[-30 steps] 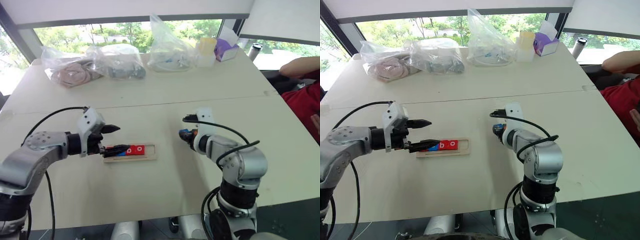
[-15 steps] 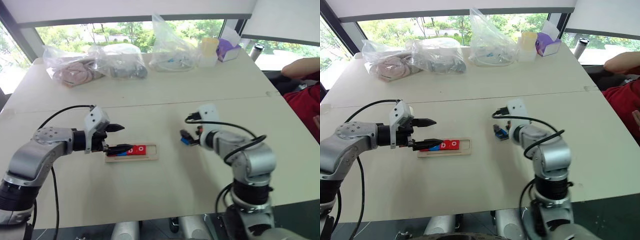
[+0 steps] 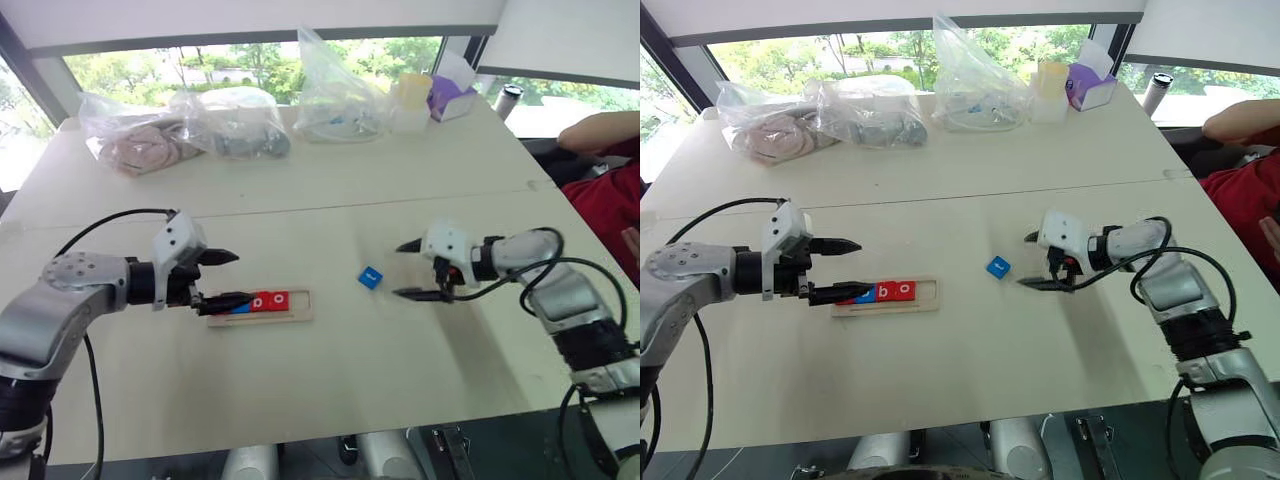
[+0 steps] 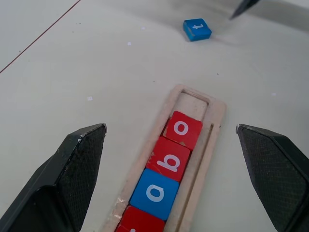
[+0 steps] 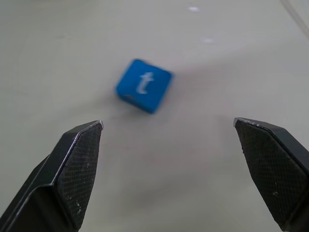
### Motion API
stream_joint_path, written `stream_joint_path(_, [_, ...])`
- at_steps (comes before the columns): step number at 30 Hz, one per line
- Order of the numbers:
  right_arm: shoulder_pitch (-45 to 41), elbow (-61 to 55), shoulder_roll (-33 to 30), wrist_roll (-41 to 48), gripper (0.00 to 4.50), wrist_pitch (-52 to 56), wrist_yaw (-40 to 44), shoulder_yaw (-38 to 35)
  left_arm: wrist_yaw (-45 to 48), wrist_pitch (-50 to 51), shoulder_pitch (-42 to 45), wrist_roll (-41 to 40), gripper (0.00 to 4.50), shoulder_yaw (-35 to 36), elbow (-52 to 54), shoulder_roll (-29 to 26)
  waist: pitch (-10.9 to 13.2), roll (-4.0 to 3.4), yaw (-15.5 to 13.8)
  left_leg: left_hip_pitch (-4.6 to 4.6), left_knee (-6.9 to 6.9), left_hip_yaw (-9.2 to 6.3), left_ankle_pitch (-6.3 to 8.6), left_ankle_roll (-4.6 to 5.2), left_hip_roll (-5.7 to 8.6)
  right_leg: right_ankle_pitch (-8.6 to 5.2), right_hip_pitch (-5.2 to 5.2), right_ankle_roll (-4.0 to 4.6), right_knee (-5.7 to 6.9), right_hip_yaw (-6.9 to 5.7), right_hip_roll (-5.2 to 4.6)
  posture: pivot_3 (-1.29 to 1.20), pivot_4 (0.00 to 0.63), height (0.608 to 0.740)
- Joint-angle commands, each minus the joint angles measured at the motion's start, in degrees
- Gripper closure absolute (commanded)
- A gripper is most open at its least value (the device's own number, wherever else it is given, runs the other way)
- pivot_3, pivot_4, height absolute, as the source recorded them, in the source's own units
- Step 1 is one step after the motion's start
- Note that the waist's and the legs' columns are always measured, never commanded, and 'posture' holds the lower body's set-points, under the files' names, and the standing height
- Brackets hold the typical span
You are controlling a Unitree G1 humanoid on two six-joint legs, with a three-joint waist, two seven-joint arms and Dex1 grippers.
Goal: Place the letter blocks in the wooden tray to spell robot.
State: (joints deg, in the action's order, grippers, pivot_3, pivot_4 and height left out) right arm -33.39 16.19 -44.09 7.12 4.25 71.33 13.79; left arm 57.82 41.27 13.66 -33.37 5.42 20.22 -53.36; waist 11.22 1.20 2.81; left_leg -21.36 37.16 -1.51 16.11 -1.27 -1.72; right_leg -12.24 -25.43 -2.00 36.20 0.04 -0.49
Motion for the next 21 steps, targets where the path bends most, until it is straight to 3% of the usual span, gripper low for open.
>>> stream_joint_path(1, [-5.39, 8.68, 1.65, -2.73, 0.01, -10.48, 2.44, 0.61, -1.22, 1.35, -1.22, -1.58, 0.00, 3.45, 3.31, -0.88, 0.00, 0.00, -0.24, 0.00, 0.01, -0.01, 0.00, 0.00, 0.00, 0.00, 0.01, 0.01, 0.01, 0.00, 0.00, 0.00, 0.150, 0.740])
stream_joint_path(13, [-12.75, 27.28, 11.25, -8.52, 0.01, -23.57, 1.23, 2.36, -4.34, 4.39, -4.30, -3.31, 0.00, 6.74, 7.39, -1.25, -0.02, 0.04, -0.16, 0.10, 0.06, -0.02, -0.01, -0.02, 0.00, 0.14, 0.11, 0.28, 0.02, 0.00, -0.02, 0.00, 0.150, 0.740])
stream_joint_path(21, [-13.38, 26.98, 14.69, -8.49, 0.01, -22.84, 3.64, 2.20, -5.22, 4.31, -5.01, -3.12, 0.00, 6.44, 7.91, -1.03, -0.02, 0.03, -0.26, 0.21, 0.05, -0.06, -0.03, -0.04, -0.07, 0.20, 0.12, 0.33, 0.18, 0.01, 0.08, 0.00, 0.150, 0.740])
